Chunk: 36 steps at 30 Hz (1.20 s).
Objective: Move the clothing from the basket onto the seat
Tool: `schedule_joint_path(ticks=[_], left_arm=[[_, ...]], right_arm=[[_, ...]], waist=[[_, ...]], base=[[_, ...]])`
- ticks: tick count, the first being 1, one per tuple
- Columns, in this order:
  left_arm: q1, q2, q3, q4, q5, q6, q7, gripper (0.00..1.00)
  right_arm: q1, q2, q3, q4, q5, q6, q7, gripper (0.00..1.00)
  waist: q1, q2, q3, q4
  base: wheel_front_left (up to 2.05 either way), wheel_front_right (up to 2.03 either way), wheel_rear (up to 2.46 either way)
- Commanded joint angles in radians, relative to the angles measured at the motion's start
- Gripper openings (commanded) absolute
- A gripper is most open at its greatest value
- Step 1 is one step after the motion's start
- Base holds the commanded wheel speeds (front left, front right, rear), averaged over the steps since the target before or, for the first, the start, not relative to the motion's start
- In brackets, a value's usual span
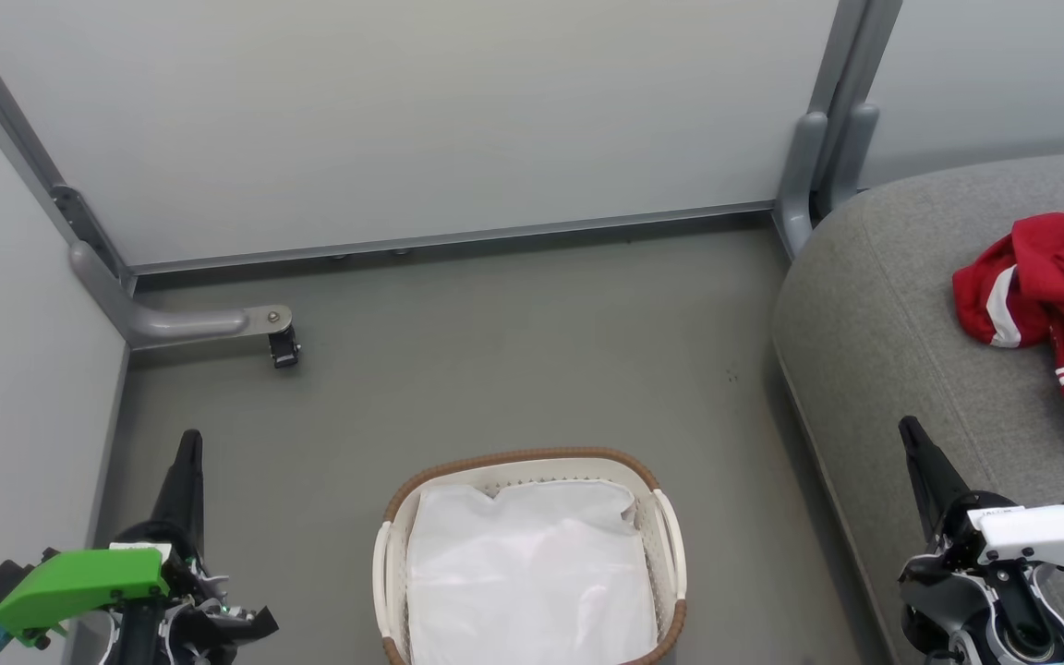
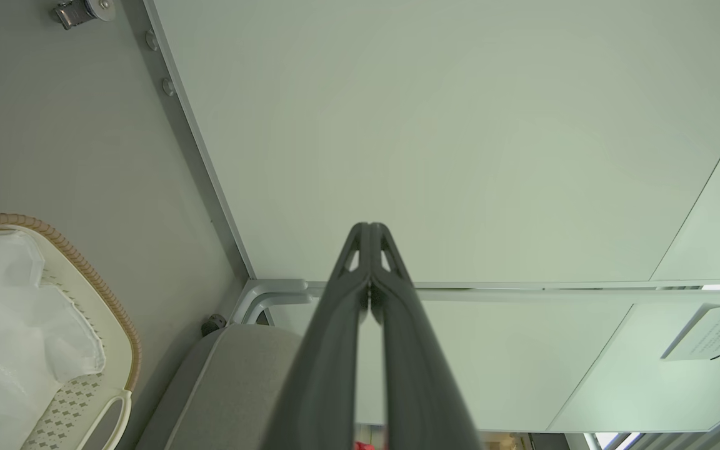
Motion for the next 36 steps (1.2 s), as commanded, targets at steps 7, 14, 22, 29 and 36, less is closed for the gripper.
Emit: schedule_joint_path(ticks=[7, 14, 22, 29, 36], left_arm=[[-0.014, 0.003, 0.006, 0.0, -0.003, -0.006, 0.003, 0.0], [-0.014, 0.002, 0.008, 0.001, -0.001, -0.006, 0.004, 0.0], [-0.014, 0.001, 0.009, 0.0, 0.001, -0.006, 0.006, 0.0], [-0.015, 0.0, 0.01, 0.0, 0.003, -0.006, 0.008, 0.0], [-0.015, -0.001, 0.011, 0.0, 0.004, -0.006, 0.009, 0.0]], right_arm=[[-0.008, -0.006, -0.002, -0.005, 0.004, 0.0, 0.002, 0.0], [-0.007, -0.006, -0.002, -0.005, 0.004, 0.0, 0.002, 0.0], [-0.006, -0.006, -0.002, -0.004, 0.004, 0.0, 0.002, 0.0], [-0.006, -0.006, -0.002, -0.004, 0.004, 0.0, 0.002, 0.0], [-0.006, -0.006, -0.002, -0.004, 0.004, 0.0, 0.002, 0.0]], waist=[[0.0, 0.0, 0.0, 0.0], [0.0, 0.0, 0.0, 0.0], [0.0, 0.0, 0.0, 0.0], [0.0, 0.0, 0.0, 0.0], [0.0, 0.0, 0.0, 0.0]], base=[[0.0, 0.0, 0.0], [0.0, 0.0, 0.0], [0.0, 0.0, 0.0], [0.0, 0.0, 0.0], [0.0, 0.0, 0.0]])
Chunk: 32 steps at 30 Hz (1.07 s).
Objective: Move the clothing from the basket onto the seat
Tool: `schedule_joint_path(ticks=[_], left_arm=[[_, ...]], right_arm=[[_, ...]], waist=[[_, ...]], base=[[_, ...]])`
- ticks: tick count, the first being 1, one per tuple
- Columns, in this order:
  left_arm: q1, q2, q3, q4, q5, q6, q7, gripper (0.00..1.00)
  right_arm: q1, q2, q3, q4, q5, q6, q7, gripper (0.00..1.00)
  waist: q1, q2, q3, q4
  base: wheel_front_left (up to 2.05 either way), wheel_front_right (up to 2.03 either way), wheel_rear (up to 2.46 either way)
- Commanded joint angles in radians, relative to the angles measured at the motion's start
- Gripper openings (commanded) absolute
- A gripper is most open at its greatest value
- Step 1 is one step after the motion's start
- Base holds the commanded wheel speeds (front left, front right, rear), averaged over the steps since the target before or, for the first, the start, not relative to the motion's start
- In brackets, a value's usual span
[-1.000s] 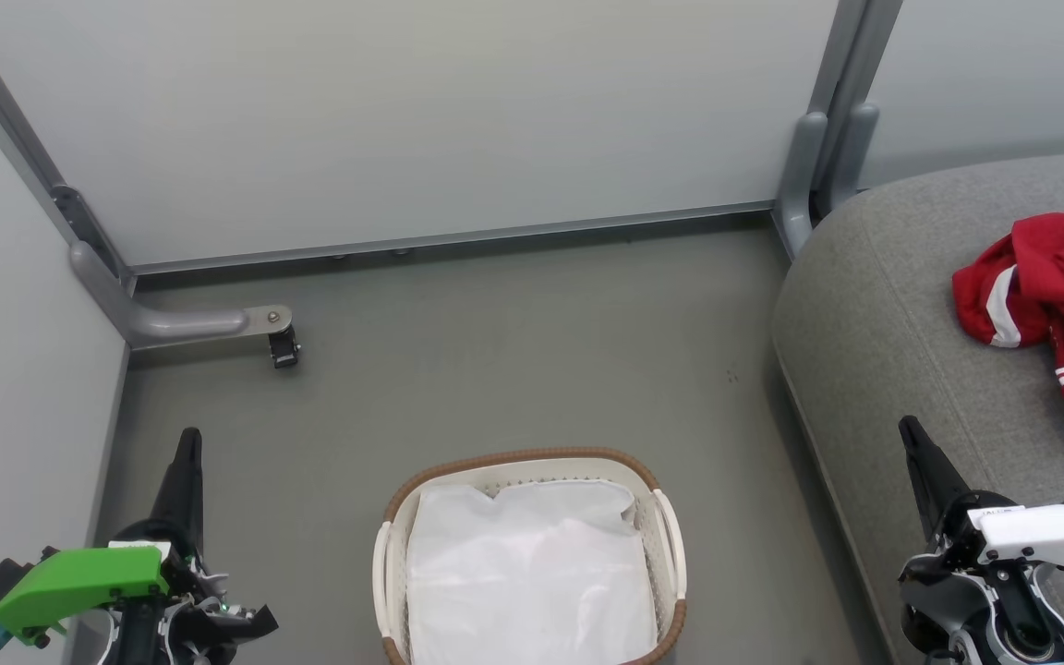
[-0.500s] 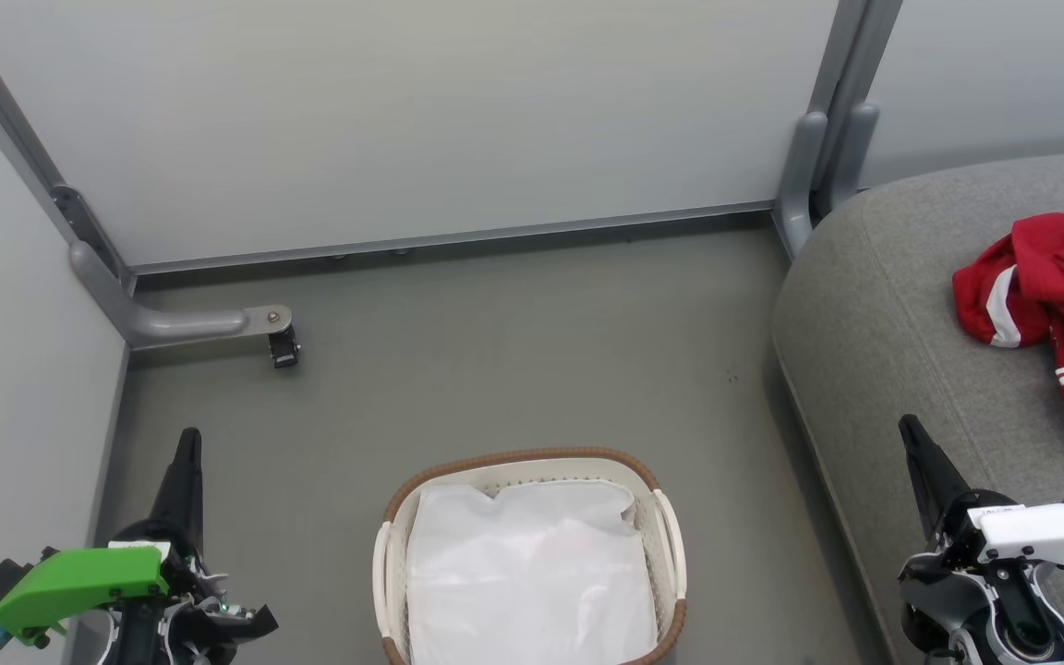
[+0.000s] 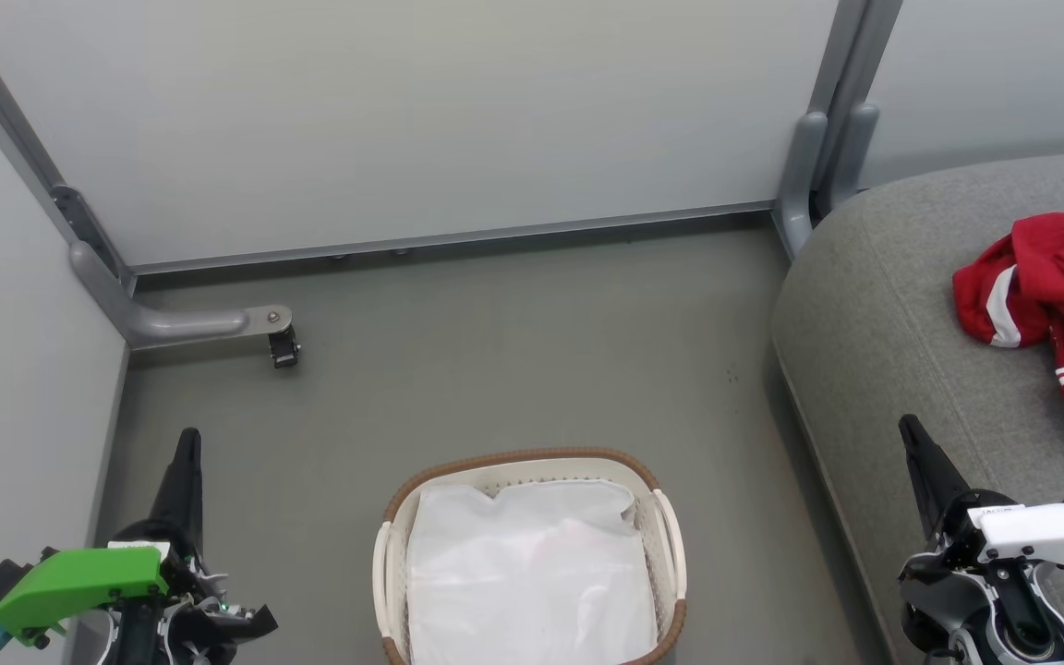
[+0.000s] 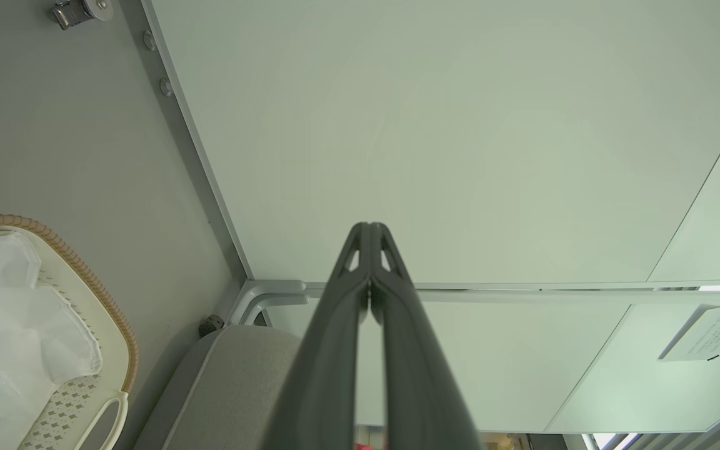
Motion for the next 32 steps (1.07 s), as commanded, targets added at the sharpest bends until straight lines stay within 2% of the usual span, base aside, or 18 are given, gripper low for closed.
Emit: schedule_joint_path(ticks=[1, 32], left_arm=[[-0.011, 0.002, 0.006, 0.0, 0.004, -0.005, 0.005, 0.0], [-0.011, 0.0, 0.009, 0.0, 0.007, -0.005, 0.005, 0.0]], right_arm=[[-0.003, -0.006, -0.001, -0.004, 0.004, 0.0, 0.001, 0.0], [-0.003, -0.006, -0.001, -0.004, 0.004, 0.0, 0.001, 0.0]], waist=[[0.0, 0.0, 0.0, 0.0], [0.0, 0.0, 0.0, 0.0]], base=[[0.0, 0.0, 0.0], [0.0, 0.0, 0.0]])
